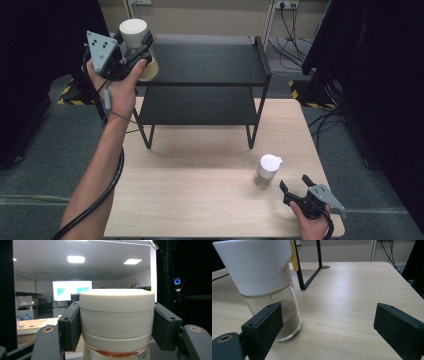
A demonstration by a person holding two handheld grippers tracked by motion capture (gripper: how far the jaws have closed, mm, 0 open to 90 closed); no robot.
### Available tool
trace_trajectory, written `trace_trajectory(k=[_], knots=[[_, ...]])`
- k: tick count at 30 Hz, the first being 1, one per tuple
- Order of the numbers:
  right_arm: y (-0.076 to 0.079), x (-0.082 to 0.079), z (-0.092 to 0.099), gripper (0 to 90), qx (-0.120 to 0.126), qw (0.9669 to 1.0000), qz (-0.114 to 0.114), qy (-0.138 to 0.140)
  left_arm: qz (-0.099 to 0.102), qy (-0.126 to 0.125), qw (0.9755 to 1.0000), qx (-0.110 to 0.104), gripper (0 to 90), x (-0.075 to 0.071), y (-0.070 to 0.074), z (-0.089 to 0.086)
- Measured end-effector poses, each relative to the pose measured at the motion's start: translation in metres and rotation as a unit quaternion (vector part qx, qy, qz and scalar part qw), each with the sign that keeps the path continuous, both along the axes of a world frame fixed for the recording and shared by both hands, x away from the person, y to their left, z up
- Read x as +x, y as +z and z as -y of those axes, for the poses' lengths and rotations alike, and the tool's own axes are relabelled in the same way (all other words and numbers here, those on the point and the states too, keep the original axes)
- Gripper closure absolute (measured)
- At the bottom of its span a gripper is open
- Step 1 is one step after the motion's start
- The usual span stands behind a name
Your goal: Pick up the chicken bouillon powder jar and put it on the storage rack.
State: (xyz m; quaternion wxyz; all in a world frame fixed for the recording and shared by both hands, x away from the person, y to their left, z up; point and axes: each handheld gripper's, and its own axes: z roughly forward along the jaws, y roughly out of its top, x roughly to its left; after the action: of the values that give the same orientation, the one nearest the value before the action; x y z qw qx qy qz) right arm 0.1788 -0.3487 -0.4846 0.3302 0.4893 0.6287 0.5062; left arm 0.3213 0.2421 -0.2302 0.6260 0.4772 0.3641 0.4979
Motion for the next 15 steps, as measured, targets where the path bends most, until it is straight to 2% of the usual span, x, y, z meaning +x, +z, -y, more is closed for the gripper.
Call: trace_trajectory(k=[15], knots=[[0.0,0.0,0.0,9.2,0.002,1.0,-0.001,0.0,-0.02,0.014,0.9997,0.008,33.9,0.025,0.007,0.0]])
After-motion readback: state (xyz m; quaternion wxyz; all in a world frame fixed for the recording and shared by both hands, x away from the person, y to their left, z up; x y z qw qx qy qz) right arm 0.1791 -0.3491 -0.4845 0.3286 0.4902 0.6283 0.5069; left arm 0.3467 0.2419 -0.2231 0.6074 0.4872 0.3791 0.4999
